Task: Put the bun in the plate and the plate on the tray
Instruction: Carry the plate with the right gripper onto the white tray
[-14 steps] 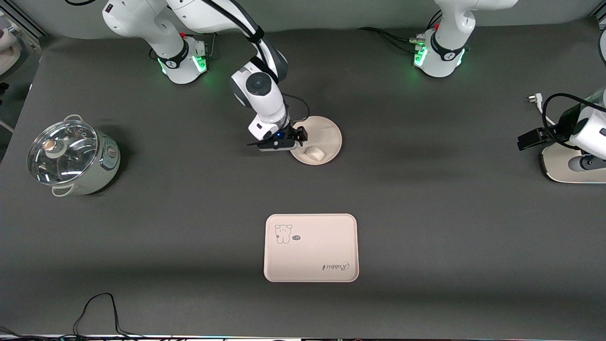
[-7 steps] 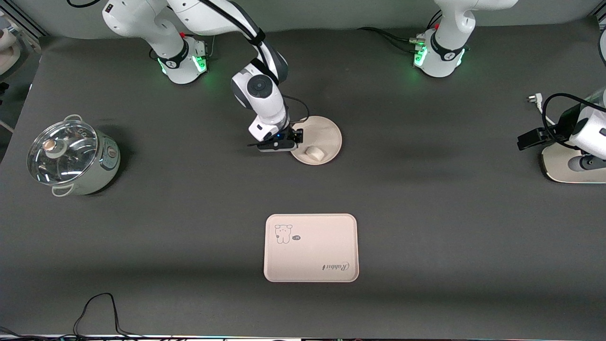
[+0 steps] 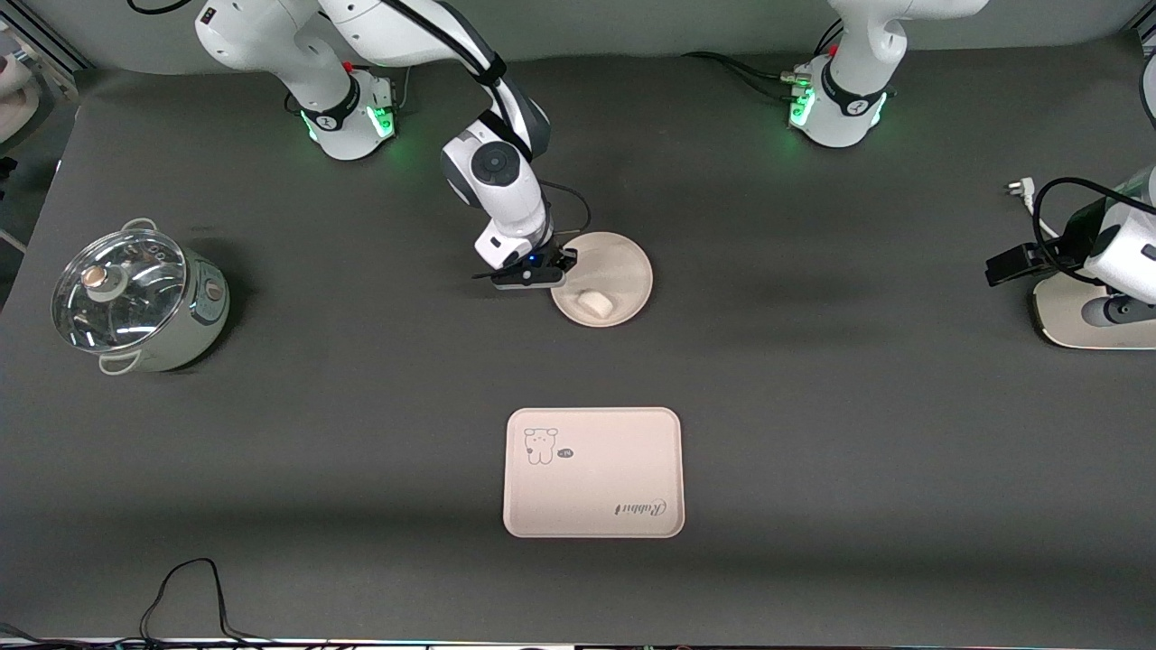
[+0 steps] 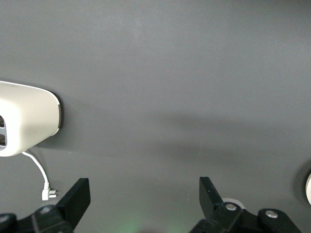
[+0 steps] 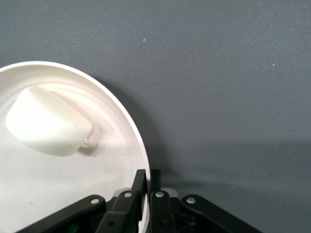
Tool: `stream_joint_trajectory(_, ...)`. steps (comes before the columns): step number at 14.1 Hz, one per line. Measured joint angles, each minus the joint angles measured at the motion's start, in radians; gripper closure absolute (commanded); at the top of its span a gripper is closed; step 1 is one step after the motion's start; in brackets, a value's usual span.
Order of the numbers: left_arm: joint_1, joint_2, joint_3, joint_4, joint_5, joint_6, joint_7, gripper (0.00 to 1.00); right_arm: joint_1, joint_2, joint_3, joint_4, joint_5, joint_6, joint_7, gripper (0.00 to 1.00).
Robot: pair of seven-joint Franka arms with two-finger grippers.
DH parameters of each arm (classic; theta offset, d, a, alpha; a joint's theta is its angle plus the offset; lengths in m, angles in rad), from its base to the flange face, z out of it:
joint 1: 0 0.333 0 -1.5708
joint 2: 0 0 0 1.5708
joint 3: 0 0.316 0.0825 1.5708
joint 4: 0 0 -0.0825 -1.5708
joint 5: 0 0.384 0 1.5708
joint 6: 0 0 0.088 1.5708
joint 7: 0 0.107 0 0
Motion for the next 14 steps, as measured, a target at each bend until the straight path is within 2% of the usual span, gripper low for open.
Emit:
stream_joint_trajectory(3, 0.0, 0.0, 0.0, 0.0, 0.0, 0.0, 0.0, 0.0, -0.002, -0.013, 0.0, 0.001, 0.001, -0.002, 0.0, 1.0)
stream_joint_trajectory(6, 0.0, 0.0, 0.0, 0.0, 0.0, 0.0, 0.0, 0.0, -0.018, -0.054, -0.002, 0.005, 0.001, -0.029, -0.004, 1.0)
stream_joint_trajectory(11, 0.0, 0.0, 0.0, 0.0, 0.0, -0.002, 0.0, 0.0, -0.06, -0.212, -0.004, 0.017, 0.013, -0.152, -0.034, 1.0)
stream_joint_trajectory(14, 0.0, 0.0, 0.0, 0.0, 0.0, -0.007, 0.0, 0.0, -0.074, -0.309, -0.005, 0.018, 0.103, -0.213, -0.107, 1.0)
